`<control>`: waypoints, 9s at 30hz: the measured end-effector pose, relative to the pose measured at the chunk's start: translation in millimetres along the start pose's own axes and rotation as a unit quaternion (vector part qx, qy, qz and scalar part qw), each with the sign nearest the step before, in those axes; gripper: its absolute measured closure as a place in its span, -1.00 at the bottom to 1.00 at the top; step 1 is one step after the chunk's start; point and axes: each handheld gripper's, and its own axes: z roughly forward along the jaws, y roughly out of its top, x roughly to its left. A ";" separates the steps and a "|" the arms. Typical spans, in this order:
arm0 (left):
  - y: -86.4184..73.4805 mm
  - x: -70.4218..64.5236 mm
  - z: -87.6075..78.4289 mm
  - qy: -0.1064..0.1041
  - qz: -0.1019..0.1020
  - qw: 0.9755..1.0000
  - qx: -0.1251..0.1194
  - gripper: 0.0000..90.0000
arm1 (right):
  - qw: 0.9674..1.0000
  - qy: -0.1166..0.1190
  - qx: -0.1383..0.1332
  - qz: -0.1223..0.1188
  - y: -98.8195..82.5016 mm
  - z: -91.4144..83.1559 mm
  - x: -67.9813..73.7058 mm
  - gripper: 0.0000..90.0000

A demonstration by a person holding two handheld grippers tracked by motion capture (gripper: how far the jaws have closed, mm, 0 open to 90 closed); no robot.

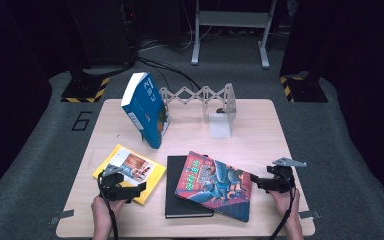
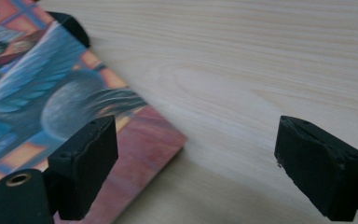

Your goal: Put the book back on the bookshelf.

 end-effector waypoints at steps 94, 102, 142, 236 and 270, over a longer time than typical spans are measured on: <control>6.4 -56.0 45.2 -0.110 0.020 0.993 0.047 -0.92 | 0.996 0.058 0.058 -0.029 16.9 9.0 85.4 -0.68; 3.4 -57.2 43.7 -0.113 0.015 0.992 0.053 -0.92 | 0.993 0.077 0.084 -0.022 35.7 31.6 69.9 -0.70; -2.3 -41.8 29.0 -0.123 -0.021 0.989 0.080 -0.76 | 0.989 0.096 0.105 -0.026 13.7 23.1 111.2 -0.64; 54.4 -39.6 52.9 -0.146 0.001 0.983 0.115 -0.22 | 0.989 0.102 0.086 -0.057 26.1 52.6 178.8 -0.44; 66.8 -14.2 31.1 -0.176 -0.029 0.983 0.047 0.46 | 0.995 0.090 0.032 -0.012 22.3 41.8 130.4 -0.51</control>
